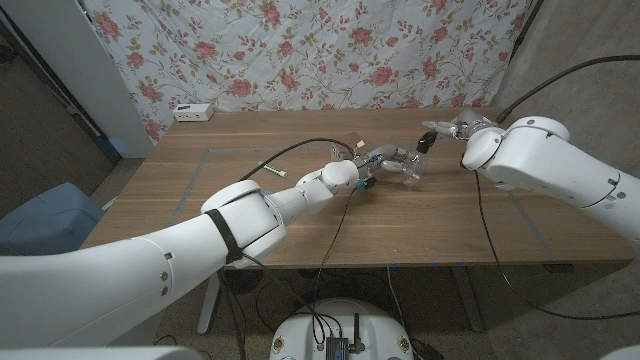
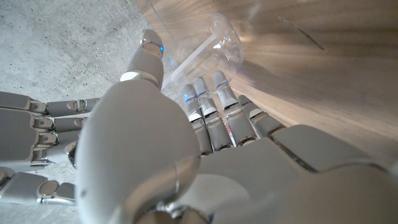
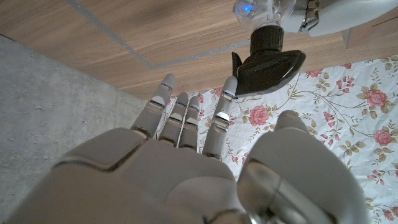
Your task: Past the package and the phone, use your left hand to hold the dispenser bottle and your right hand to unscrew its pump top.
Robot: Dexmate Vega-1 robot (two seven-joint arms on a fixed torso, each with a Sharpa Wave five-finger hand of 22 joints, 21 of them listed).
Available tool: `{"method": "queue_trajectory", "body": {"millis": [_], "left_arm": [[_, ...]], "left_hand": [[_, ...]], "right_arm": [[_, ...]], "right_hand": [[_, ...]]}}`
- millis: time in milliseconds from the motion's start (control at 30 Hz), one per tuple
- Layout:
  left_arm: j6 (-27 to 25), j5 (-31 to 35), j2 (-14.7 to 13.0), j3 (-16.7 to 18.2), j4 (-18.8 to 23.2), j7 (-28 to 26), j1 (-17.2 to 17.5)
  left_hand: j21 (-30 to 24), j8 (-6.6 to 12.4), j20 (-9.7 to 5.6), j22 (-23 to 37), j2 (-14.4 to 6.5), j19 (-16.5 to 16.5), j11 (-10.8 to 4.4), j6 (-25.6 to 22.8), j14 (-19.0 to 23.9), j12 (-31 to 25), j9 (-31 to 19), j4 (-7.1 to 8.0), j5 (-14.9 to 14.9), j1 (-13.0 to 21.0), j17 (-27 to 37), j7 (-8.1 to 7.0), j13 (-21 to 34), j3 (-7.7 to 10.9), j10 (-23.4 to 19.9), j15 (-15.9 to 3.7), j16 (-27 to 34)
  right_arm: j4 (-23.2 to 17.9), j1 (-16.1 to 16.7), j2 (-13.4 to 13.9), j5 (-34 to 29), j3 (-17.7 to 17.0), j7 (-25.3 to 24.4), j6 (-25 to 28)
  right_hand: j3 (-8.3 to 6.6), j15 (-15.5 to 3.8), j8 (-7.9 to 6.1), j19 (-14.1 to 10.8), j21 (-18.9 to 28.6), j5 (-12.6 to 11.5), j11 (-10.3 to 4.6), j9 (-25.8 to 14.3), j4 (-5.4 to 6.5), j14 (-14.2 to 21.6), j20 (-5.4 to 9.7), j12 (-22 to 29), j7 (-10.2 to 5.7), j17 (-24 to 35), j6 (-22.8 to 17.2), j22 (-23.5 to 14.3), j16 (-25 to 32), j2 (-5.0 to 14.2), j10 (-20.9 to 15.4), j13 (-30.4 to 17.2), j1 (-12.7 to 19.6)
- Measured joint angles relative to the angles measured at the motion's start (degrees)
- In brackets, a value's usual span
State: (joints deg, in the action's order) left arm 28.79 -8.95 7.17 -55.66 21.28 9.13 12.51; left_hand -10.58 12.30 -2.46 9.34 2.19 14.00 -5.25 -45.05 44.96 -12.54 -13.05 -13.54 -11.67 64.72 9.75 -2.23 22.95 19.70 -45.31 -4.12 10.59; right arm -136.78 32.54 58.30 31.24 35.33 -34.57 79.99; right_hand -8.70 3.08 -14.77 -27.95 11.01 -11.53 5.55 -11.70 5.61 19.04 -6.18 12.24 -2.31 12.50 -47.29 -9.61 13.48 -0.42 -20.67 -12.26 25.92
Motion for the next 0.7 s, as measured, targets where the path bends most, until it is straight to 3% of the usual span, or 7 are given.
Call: {"method": "queue_trajectory", "body": {"millis": [333,700], "left_arm": [[0.41,0.06,-0.02,0.12,0.05,-0.02,0.18],[0.71,0.16,-0.07,0.23,0.09,-0.09,0.28]], "left_hand": [[0.00,0.00,0.00,0.00,0.00,0.00,0.00,0.00,-0.01,0.00,0.00,0.00,0.00,0.00,-0.04,0.00,0.04,0.00,0.00,-0.01,-0.02],[0.00,-0.01,0.00,0.00,0.00,0.00,0.22,0.00,-0.01,0.01,0.00,0.01,0.01,0.00,0.00,0.00,0.04,-0.01,-0.22,-0.01,-0.14]], "right_arm": [[0.38,-2.77,0.56,-0.16,2.62,1.80,0.00],[0.73,-6.38,1.76,4.13,5.69,0.37,0.00]], "right_hand": [[-0.02,0.00,0.98,0.00,0.00,-0.04,0.18,0.00,-0.94,-0.01,0.00,-0.03,0.08,-0.26,2.04,0.00,-0.43,-0.66,0.27,0.00,0.68],[-1.52,0.21,1.47,0.21,-0.23,-0.85,-0.02,-0.17,-4.26,-0.23,-0.21,-0.48,-0.16,-0.52,3.72,0.00,-0.44,-0.54,1.06,0.00,5.39]]}}
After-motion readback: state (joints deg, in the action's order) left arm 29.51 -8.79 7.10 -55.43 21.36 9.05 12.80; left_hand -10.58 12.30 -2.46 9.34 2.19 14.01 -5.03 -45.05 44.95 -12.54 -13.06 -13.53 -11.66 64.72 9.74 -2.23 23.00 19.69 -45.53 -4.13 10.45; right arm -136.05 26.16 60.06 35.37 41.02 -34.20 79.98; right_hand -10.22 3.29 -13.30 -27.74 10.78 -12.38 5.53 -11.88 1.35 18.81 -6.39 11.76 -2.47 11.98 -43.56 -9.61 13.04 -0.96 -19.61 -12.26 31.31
